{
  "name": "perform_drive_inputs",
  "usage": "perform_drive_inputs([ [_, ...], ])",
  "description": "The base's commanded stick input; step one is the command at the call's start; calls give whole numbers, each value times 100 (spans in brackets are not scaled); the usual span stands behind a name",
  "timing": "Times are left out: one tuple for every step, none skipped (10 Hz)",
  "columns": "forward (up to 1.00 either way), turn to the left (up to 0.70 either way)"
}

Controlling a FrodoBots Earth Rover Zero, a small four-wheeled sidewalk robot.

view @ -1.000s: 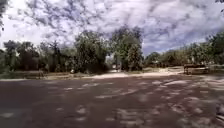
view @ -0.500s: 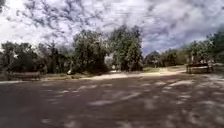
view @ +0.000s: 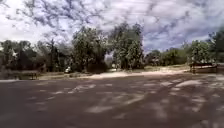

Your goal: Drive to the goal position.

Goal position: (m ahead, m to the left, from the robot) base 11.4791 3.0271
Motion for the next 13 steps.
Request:
perform_drive_inputs([
  [85,0],
  [85,0],
  [85,0],
  [85,0],
  [85,0],
  [85,0],
  [85,0],
  [85,0],
  [85,0],
  [85,0],
  [85,0],
  [85,0],
  [85,0],
])
